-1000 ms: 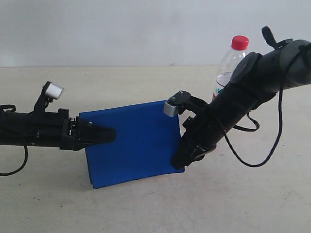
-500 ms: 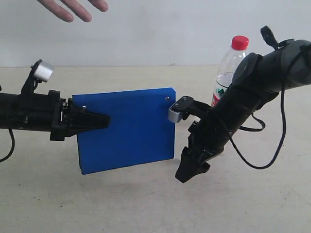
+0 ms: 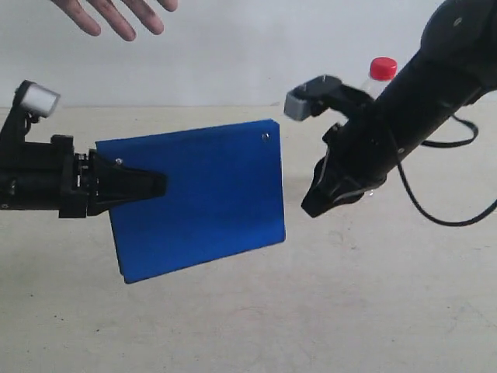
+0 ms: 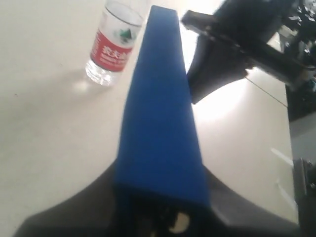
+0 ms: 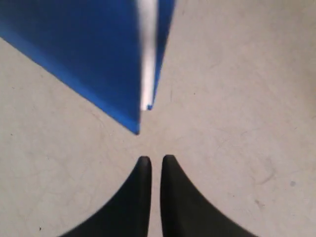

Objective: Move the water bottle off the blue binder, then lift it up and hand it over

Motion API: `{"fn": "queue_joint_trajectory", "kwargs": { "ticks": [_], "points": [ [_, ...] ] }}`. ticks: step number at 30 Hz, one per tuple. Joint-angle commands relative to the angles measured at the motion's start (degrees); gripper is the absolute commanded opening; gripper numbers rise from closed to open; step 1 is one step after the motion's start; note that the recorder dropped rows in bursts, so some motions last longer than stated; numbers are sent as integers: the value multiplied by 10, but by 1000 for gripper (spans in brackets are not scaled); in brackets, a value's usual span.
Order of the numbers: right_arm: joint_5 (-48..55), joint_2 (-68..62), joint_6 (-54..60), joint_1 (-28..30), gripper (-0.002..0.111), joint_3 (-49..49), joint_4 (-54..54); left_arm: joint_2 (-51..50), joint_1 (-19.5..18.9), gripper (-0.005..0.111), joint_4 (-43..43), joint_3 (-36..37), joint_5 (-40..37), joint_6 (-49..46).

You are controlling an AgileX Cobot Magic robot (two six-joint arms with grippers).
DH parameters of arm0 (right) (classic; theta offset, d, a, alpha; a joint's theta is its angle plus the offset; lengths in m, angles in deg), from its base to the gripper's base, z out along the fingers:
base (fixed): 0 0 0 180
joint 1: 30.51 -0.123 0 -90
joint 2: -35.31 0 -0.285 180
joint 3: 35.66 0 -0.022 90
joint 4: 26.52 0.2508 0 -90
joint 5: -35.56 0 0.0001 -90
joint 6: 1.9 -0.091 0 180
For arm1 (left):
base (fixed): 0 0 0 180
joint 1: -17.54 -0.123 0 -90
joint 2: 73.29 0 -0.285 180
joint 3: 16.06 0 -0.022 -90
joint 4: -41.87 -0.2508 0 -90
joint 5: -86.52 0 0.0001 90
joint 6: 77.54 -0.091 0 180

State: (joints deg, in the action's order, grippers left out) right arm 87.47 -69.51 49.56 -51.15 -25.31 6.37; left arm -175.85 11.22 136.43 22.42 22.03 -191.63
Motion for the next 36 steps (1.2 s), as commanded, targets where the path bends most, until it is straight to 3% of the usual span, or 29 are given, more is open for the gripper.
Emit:
{"fn": "queue_joint_trajectory", "kwargs": {
  "ticks": [1, 6, 11, 19, 36],
  "points": [
    [13, 84, -17, 1, 1, -1, -4, 69, 2, 4, 54, 7, 21, 3],
    [5, 146, -20, 1, 1, -1, -4, 161, 2, 4, 54, 7, 113, 30],
    [4, 175, -21, 1, 1, -1, -6, 276, 2, 4, 54, 7, 148, 85],
    [-18, 175, -31, 1, 1, 21, -6, 446, 2, 4, 54, 7, 366, 118],
    [-42, 175, -30, 1, 1, 57, -14, 467, 2, 4, 54, 7, 380, 118]
  ]
}}
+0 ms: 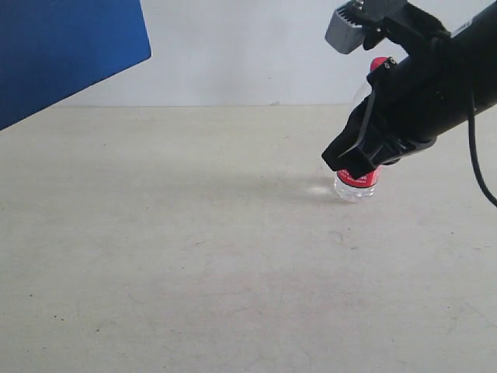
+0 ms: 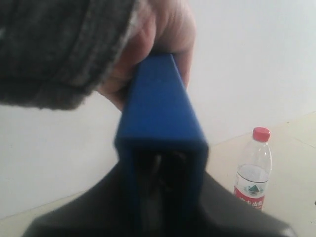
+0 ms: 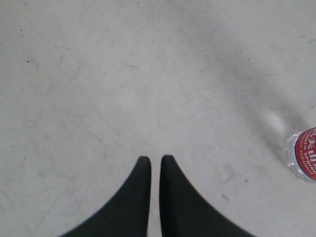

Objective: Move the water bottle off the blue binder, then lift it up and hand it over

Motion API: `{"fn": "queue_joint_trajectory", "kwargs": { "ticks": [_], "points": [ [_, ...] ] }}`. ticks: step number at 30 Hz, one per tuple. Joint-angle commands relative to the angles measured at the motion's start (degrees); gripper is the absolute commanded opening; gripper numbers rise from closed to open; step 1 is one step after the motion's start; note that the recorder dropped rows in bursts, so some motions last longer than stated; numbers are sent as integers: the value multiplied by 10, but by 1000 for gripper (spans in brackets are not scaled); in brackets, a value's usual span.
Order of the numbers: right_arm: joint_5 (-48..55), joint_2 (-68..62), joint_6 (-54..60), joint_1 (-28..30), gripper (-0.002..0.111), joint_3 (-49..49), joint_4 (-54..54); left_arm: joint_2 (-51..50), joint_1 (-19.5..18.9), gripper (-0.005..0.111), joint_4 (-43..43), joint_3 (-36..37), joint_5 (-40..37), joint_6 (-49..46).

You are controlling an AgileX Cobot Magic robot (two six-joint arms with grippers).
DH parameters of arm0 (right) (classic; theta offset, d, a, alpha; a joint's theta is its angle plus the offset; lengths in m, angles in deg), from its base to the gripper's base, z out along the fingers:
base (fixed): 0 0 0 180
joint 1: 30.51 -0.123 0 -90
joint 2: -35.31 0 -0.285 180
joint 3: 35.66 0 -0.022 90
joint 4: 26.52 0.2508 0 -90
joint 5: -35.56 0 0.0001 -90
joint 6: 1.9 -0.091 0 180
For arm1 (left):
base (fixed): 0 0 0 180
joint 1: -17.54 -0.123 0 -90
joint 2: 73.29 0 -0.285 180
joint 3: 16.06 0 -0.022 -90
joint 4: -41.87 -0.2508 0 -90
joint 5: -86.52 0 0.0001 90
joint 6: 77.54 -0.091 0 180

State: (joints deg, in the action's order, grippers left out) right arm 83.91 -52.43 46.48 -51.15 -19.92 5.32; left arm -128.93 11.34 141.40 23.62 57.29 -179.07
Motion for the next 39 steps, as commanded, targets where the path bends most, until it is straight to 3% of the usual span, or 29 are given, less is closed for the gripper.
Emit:
{"fn": "queue_joint_trajectory", "kwargs": {
  "ticks": [1, 7, 14, 16, 19, 22, 24, 26, 27, 32, 36, 39],
  "points": [
    [-7, 4, 0, 1, 1, 3, -4, -2, 0, 4, 4, -5, 30, -8],
    [-10, 4, 0, 1, 1, 3, -5, -4, 0, 8, 4, 0, 46, -8],
    [-22, 4, 0, 1, 1, 3, -5, -27, 0, 52, 1, 9, 53, -7],
    [-22, 4, 0, 1, 1, 3, -5, -32, 0, 61, 1, 9, 53, 1],
    [-22, 4, 0, 1, 1, 3, -5, -32, 0, 65, 1, 9, 53, 2],
    [-22, 4, 0, 1, 1, 3, -5, -33, 0, 63, 1, 9, 59, 2],
    [-22, 4, 0, 1, 1, 3, -5, -49, 0, 46, 1, 20, 104, 9],
    [-26, 4, 0, 1, 1, 3, -5, -92, 0, 14, 4, 35, 178, 5],
    [-27, 4, 0, 1, 1, 3, -5, -125, 0, 5, 4, 29, 218, -22],
    [-7, 11, -1, 1, 1, 3, -5, -132, -1, 4, 4, -9, 397, -22],
    [-134, 107, -2, 1, 1, 3, 23, 76, -1, 4, 4, 7, 321, -30],
    [-213, 272, -14, 1, 1, 4, 45, 230, -1, 4, -19, 16, 365, -42]
  ]
}}
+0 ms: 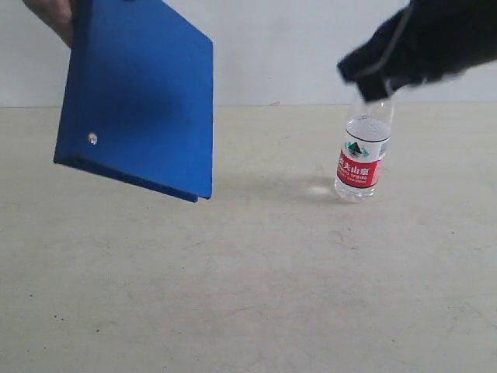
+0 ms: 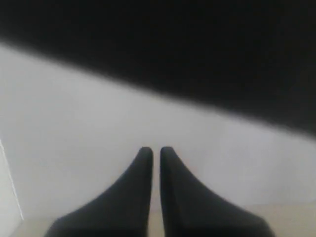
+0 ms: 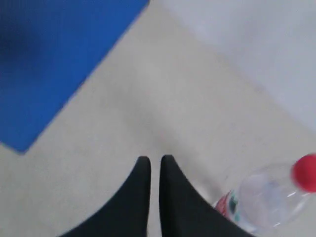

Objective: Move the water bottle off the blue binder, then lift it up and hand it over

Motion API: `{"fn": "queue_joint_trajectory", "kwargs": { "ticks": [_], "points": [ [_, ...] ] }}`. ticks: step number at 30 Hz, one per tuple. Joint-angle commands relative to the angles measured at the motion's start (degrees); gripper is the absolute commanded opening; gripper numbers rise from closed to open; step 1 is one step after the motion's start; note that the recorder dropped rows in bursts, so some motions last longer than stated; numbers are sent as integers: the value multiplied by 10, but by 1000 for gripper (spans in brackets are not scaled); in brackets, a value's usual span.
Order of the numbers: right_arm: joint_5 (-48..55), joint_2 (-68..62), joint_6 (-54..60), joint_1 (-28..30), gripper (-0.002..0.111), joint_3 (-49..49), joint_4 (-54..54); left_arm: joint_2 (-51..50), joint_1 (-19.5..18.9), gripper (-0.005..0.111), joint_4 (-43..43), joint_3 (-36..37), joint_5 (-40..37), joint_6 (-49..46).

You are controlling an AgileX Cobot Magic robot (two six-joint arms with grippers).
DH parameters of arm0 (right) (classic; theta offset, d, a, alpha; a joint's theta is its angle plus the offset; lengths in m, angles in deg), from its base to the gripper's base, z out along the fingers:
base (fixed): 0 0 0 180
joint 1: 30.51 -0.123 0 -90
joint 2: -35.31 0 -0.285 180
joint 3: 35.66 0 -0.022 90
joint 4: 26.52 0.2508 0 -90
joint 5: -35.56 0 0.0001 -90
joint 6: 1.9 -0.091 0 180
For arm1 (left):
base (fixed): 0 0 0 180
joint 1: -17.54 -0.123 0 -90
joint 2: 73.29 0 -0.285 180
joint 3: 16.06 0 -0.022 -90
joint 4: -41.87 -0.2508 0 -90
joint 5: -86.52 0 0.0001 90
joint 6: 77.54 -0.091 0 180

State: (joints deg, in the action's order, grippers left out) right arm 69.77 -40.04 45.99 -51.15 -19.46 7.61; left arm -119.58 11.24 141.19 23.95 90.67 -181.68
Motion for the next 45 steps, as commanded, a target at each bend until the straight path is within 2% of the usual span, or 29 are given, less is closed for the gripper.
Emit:
{"fn": "queue_joint_trajectory", "kwargs": {
  "ticks": [1, 4, 7, 10, 13, 17, 20, 23, 25, 28, 32, 38, 41, 45],
  "points": [
    [-72, 189, -9, 1, 1, -1, 22, 166, 0, 4, -17, 16, 38, -22],
    [-63, 314, -14, 1, 1, 22, 22, 249, 0, 4, -7, 34, 38, -28],
    [-32, 440, -65, 1, 1, 78, 25, 328, 0, 4, 6, 63, 34, -26],
    [-38, 547, -122, 1, 1, 177, 31, 385, 0, 4, 6, 118, 33, 38],
    [-109, 628, -146, 1, 1, 299, 46, 385, 2, 4, 6, 192, 30, 73],
    [-276, 670, -150, 1, 1, 460, 94, 352, 2, 4, 6, 281, 32, 95],
    [-372, 668, -150, 1, 1, 545, 115, 328, 2, 4, 6, 328, 32, 115],
    [-406, 668, -149, 1, 1, 601, 116, 320, 2, 4, 6, 365, 30, 125],
    [-404, 668, -143, 1, 1, 610, 116, 320, 2, 4, 6, 372, 29, 125],
    [-314, 668, -80, 1, 1, 610, 107, 318, 2, 4, 6, 372, 32, 116],
    [-243, 668, -67, 1, 1, 610, 65, 318, 2, 4, 6, 372, 36, 112],
    [-222, 668, -68, 1, 1, 610, 47, 318, 2, 4, 6, 372, 31, 113],
    [-206, 668, -96, 1, 1, 610, 51, 318, 2, 4, 6, 372, 31, 112],
    [-190, 668, -206, 1, 1, 610, 86, 318, 2, 4, 6, 372, 33, 112]
  ]
}}
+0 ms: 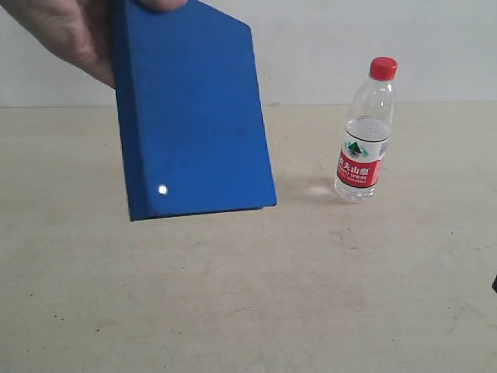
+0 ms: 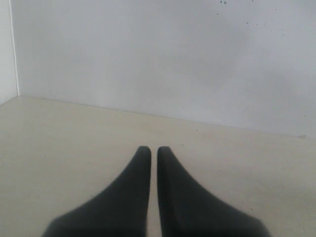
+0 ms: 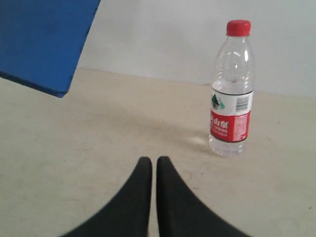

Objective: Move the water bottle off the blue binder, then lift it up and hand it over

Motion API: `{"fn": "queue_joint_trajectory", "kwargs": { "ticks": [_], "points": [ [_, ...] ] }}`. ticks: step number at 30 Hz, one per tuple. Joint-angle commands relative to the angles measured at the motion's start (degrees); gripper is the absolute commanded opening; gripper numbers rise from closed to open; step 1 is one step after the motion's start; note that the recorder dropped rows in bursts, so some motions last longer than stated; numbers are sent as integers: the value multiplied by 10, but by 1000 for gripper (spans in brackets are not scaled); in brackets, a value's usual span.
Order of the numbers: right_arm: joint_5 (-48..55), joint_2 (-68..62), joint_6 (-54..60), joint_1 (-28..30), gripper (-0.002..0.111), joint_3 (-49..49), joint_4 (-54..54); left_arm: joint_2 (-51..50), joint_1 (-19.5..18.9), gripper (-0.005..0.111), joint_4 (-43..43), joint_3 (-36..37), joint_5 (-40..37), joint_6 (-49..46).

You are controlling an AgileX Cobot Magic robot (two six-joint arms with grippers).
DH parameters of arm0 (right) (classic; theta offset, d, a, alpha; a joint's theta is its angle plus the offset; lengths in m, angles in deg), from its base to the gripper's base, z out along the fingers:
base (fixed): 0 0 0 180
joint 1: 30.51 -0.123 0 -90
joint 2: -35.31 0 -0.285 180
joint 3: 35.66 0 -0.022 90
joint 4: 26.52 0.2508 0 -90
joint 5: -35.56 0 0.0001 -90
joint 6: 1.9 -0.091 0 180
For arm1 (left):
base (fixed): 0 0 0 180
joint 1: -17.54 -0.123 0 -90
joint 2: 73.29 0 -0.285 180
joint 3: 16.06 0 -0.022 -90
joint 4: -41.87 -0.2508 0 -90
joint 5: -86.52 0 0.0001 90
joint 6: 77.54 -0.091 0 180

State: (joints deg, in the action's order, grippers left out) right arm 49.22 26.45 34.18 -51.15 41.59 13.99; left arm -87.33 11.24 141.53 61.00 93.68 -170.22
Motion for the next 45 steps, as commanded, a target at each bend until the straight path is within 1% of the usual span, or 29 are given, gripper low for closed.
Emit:
{"fn": "queue_joint_trajectory", "kwargs": {
  "ticks": [1, 10, 12, 15, 17, 19, 24, 27, 33, 38, 40, 43, 45],
  "points": [
    [16, 3, -100, 1, 1, 0, 22, -5, 2, 4, 3, 2, 2, -3],
    [11, 3, -107, 1, 1, 0, 15, -5, 2, 4, 3, 2, 2, -3],
    [-9, 3, -100, 1, 1, 0, 9, -5, 2, 4, 3, 2, 2, -3],
    [-55, 11, -56, 6, 1, 0, 9, -5, 2, 4, 3, 2, 2, -3],
    [-63, 11, -13, 37, 1, -1, 11, -5, 2, 4, 3, 2, 4, -3],
    [-52, 11, 16, 82, 1, -22, 13, -5, 2, 4, 3, 2, 5, -3],
    [53, 11, 28, 221, 1, -55, 13, -5, 2, 4, 3, 2, 3, -3],
    [103, 11, 28, 266, 1, -47, -9, -5, 2, 4, 3, 2, 3, -3],
    [123, 11, 14, 274, 1, -7, -139, -5, 2, 4, 3, 2, 3, -3],
    [103, 11, 0, 274, 1, 0, -143, -5, 2, 4, 3, 2, 3, -3],
    [101, 11, -53, 274, 1, 0, -136, -5, 2, 4, 3, 2, 3, -3],
    [114, 11, -183, 274, 1, 0, -141, -5, 2, 4, 3, 2, 3, -3],
    [115, 11, -189, 274, 1, 0, -141, -5, 2, 4, 3, 2, 3, -3]
  ]
}}
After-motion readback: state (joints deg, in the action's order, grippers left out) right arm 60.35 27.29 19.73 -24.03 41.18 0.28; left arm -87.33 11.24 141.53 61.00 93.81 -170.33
